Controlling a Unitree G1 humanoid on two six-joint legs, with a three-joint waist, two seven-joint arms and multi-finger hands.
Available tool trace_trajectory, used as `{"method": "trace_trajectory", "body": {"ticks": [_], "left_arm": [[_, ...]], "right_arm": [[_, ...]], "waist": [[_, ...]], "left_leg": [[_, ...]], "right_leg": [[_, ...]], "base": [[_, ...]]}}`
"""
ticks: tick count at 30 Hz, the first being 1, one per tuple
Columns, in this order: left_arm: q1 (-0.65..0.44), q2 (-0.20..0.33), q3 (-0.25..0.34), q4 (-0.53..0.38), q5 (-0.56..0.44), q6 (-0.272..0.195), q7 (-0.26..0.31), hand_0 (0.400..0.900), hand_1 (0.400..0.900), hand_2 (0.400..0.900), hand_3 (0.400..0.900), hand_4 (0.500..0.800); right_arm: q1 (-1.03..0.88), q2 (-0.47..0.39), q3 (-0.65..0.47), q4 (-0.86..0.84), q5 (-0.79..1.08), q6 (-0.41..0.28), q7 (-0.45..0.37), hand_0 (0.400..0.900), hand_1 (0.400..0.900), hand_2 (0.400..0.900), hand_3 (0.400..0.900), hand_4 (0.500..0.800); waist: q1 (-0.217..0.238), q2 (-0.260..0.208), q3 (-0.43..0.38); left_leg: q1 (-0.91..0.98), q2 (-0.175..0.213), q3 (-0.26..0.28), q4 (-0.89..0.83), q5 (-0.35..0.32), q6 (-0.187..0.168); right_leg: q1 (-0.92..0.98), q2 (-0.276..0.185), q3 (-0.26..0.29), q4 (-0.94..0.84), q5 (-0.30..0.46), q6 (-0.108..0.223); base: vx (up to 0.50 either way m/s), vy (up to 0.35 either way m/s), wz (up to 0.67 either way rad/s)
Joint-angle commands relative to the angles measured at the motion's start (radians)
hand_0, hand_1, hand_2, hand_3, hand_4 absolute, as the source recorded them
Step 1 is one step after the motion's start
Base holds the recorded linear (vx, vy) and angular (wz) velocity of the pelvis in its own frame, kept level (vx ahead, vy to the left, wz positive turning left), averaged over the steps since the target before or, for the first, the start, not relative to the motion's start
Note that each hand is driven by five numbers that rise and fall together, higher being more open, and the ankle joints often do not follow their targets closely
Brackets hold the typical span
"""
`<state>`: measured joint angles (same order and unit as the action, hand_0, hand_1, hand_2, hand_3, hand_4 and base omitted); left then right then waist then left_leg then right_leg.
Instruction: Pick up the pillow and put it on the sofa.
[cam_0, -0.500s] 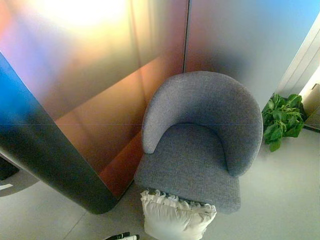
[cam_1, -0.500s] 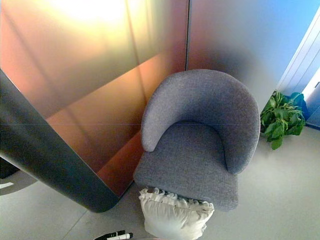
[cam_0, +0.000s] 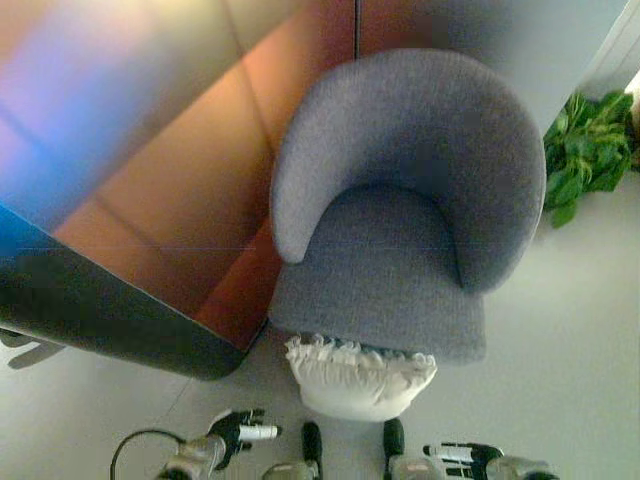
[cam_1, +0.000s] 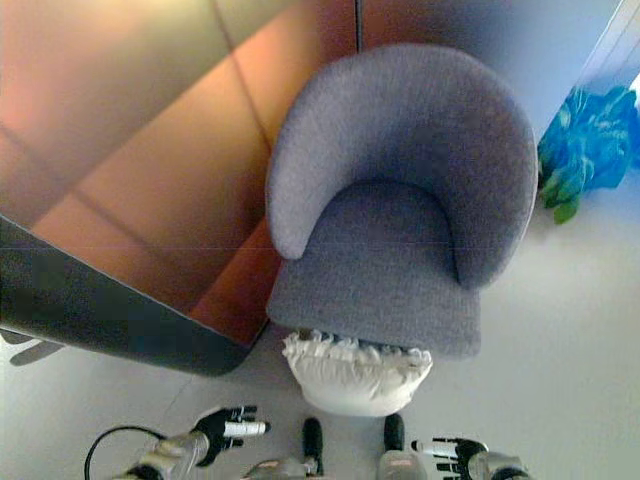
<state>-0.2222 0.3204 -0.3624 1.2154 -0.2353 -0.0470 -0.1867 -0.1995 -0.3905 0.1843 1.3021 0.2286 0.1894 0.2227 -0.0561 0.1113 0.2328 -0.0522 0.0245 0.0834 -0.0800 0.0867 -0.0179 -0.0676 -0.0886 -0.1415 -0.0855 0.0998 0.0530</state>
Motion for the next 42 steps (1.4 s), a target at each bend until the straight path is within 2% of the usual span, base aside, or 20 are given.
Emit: {"method": "trace_trajectory", "body": {"ticks": [1, 11, 15, 20, 21, 23, 26, 29, 35, 42], "left_arm": [[-0.133, 0.066, -0.002, 0.011, -0.036, -0.034, 0.012, 0.9, 0.9, 0.9, 0.9, 0.8], [-0.326, 0.102, -0.049, 0.002, -0.148, -0.037, 0.048, 0.9, 0.9, 0.9, 0.9, 0.8], [-0.407, 0.111, -0.038, 0.002, -0.244, -0.043, 0.056, 0.9, 0.9, 0.9, 0.9, 0.8], [-0.475, 0.12, -0.025, -0.005, -0.292, -0.052, 0.081, 0.9, 0.9, 0.9, 0.9, 0.8], [-0.495, 0.127, -0.021, -0.009, -0.305, -0.052, 0.086, 0.9, 0.9, 0.9, 0.9, 0.8], [-0.508, 0.141, -0.021, -0.01, -0.323, -0.067, 0.098, 0.9, 0.9, 0.9, 0.9, 0.8], [-0.533, 0.183, -0.015, -0.039, -0.356, -0.053, 0.111, 0.9, 0.9, 0.9, 0.9, 0.8], [-0.582, 0.232, -0.008, -0.048, -0.382, -0.034, 0.11, 0.9, 0.9, 0.9, 0.9, 0.8], [-0.685, 0.286, -0.02, -0.05, -0.417, -0.019, 0.119, 0.9, 0.9, 0.9, 0.9, 0.8], [-0.81, 0.323, -0.075, -0.098, -0.449, 0.054, 0.158, 0.9, 0.9, 0.9, 0.9, 0.8]], "right_arm": [[-0.107, -0.034, 0.052, 0.024, 0.019, 0.023, -0.011, 0.9, 0.9, 0.9, 0.9, 0.8], [-0.301, -0.089, 0.088, 0.024, 0.082, 0.065, -0.012, 0.9, 0.9, 0.9, 0.9, 0.8], [-0.381, -0.1, 0.093, 0.015, 0.107, 0.077, -0.018, 0.9, 0.9, 0.9, 0.9, 0.8], [-0.446, -0.11, 0.102, 0.01, 0.138, 0.089, -0.032, 0.9, 0.9, 0.9, 0.9, 0.8], [-0.452, -0.121, 0.097, 0.013, 0.177, 0.11, -0.053, 0.9, 0.9, 0.9, 0.9, 0.8], [-0.41, -0.138, 0.083, 0.02, 0.201, 0.048, 0.034, 0.9, 0.9, 0.9, 0.9, 0.8], [-0.345, -0.159, 0.075, -0.02, 0.223, -0.028, 0.063, 0.9, 0.9, 0.9, 0.9, 0.8], [-0.307, -0.185, 0.081, -0.069, 0.252, -0.063, 0.081, 0.9, 0.9, 0.9, 0.9, 0.8], [-0.285, -0.208, 0.088, -0.126, 0.31, -0.094, 0.053, 0.9, 0.9, 0.9, 0.9, 0.8], [-0.279, -0.214, 0.092, -0.182, 0.382, -0.103, 0.012, 0.9, 0.9, 0.9, 0.9, 0.8]], "waist": [[-0.023, -0.042, 0.066], [-0.064, -0.021, 0.188], [-0.079, -0.021, 0.233], [-0.089, -0.027, 0.271], [-0.092, -0.029, 0.284], [-0.096, -0.036, 0.287], [-0.104, -0.052, 0.287], [-0.117, -0.068, 0.287], [-0.134, -0.084, 0.287], [-0.14, -0.09, 0.287]], "left_leg": [[-0.016, -0.071, 0.049, 0.042, -0.078, -0.014], [-0.142, -0.094, 0.077, 0.102, -0.075, -0.024], [-0.207, -0.099, 0.095, 0.144, -0.075, -0.031], [-0.27, -0.09, 0.117, 0.172, -0.067, -0.039], [-0.288, -0.088, 0.118, 0.175, -0.063, -0.041], [-0.334, -0.083, 0.12, 0.185, -0.061, -0.043], [-0.385, -0.077, 0.12, 0.187, -0.052, -0.042], [-0.429, -0.068, 0.124, 0.187, -0.041, -0.046], [-0.523, -0.054, 0.123, 0.197, -0.015, -0.051], [-0.623, -0.039, 0.118, 0.23, -0.014, -0.054]], "right_leg": [[-0.048, -0.031, 0.047, 0.032, -0.021, 0.064], [-0.176, -0.058, 0.096, 0.048, 0.007, 0.082], [-0.247, -0.066, 0.117, 0.068, 0.024, 0.085], [-0.314, -0.066, 0.127, 0.085, 0.041, 0.086], [-0.336, -0.061, 0.131, 0.091, 0.046, 0.085], [-0.387, -0.051, 0.137, 0.108, 0.047, 0.087], [-0.441, -0.04, 0.137, 0.122, 0.053, 0.089], [-0.488, -0.025, 0.137, 0.138, 0.054, 0.085], [-0.584, 0.007, 0.139, 0.181, 0.048, 0.073], [-0.677, 0.012, 0.113, 0.228, 0.033, 0.069]], "base": [[-0.1, 0.059, -0.14], [-0.09, 0.081, -0.12], [-0.1, 0.081, -0.1], [-0.08, 0.025, -0.04], [-0.1, 0.002, -0.04], [-0.11, -0.016, -0.08], [-0.08, -0.047, -0.03], [-0.08, -0.04, 0.01], [-0.07, -0.035, 0.05], [-0.04, -0.064, 0.11]]}}
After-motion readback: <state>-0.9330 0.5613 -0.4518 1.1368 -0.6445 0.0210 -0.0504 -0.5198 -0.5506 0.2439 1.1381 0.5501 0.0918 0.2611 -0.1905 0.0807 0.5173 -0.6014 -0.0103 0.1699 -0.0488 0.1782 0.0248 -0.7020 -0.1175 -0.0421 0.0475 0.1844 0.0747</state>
